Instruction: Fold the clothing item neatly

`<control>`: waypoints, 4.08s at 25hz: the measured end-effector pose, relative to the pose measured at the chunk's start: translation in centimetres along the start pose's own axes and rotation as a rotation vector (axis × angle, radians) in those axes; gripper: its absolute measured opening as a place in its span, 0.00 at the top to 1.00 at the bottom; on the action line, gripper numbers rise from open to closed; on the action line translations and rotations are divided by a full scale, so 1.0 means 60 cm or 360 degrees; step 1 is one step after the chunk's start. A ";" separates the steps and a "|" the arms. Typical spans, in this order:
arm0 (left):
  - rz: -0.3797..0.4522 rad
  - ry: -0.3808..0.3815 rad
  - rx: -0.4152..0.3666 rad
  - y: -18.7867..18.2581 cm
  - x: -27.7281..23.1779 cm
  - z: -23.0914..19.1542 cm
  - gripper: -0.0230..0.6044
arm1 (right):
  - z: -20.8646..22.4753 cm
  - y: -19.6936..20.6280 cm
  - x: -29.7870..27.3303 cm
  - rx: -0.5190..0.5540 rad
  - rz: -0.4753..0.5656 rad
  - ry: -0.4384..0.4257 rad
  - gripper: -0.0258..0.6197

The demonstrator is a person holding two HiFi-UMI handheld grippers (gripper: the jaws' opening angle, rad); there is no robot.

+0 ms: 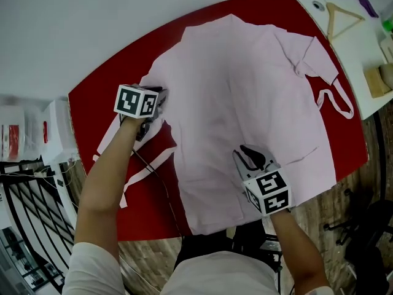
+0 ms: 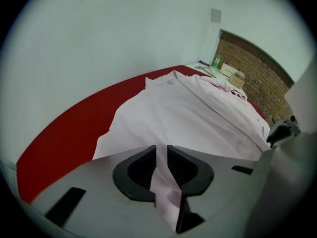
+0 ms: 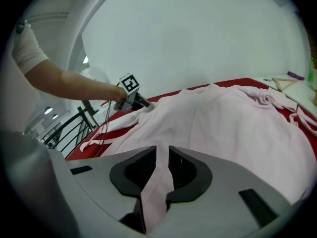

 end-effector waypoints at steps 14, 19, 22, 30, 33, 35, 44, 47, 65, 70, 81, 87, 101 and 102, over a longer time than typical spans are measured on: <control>0.0105 0.0212 -0.0051 0.054 0.010 0.013 0.90 | 0.113 -0.089 -0.116 0.0351 -0.0156 0.0203 0.83; 0.0132 0.0286 -0.0038 0.053 0.013 0.025 0.90 | 0.098 -0.137 -0.162 0.0524 -0.0168 0.0117 0.84; 0.0123 0.0313 -0.0018 0.057 0.011 0.027 0.91 | 0.088 -0.153 -0.193 0.0594 -0.0198 0.0097 0.85; 0.0013 0.0218 -0.0077 0.073 0.004 0.007 0.95 | 0.109 -0.171 -0.255 0.0616 -0.0325 0.0132 0.89; -0.0012 0.0164 -0.0051 0.075 0.005 -0.014 0.95 | 0.120 -0.172 -0.260 0.0581 -0.0346 0.0109 0.89; -0.0025 0.0138 -0.0045 0.076 0.007 -0.028 0.95 | 0.122 -0.176 -0.263 0.0554 -0.0349 0.0100 0.89; 0.0012 0.0161 0.0074 0.087 0.010 -0.055 0.95 | 0.134 -0.177 -0.259 0.0482 -0.0340 0.0102 0.89; 0.0033 0.0147 0.0068 0.086 0.015 -0.053 0.95 | 0.128 -0.179 -0.257 0.0530 -0.0324 0.0109 0.89; 0.0125 0.0127 0.0268 0.048 -0.007 -0.110 0.95 | 0.121 -0.281 -0.360 0.0660 -0.0288 0.0150 0.89; 0.0111 0.0096 0.0350 0.060 0.000 -0.135 0.95 | 0.145 -0.277 -0.372 0.0638 -0.0356 0.0179 0.89; 0.0147 -0.0037 0.0323 0.074 0.023 -0.141 0.95 | 0.130 -0.278 -0.330 0.0648 -0.0307 0.0229 0.89; 0.0306 -0.0001 0.0341 0.097 0.092 -0.084 0.95 | 0.090 -0.239 -0.249 0.0703 -0.0251 0.0133 0.89; 0.0416 0.0298 0.0583 0.242 0.168 0.163 0.95 | 0.053 -0.084 -0.087 0.0669 -0.0374 -0.0050 0.89; 0.0418 0.0313 0.0612 0.254 0.173 0.181 0.95 | 0.051 -0.076 -0.075 0.0663 -0.0375 -0.0065 0.89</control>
Point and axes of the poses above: the fingertips, and each gripper's own axes: x backward along the fingers, z to its right, y out of its underside, the point moved 8 cm from there along x, backward along the fingers, and after that the axes turned 4 degrees about -y, right-handed, at the moved point
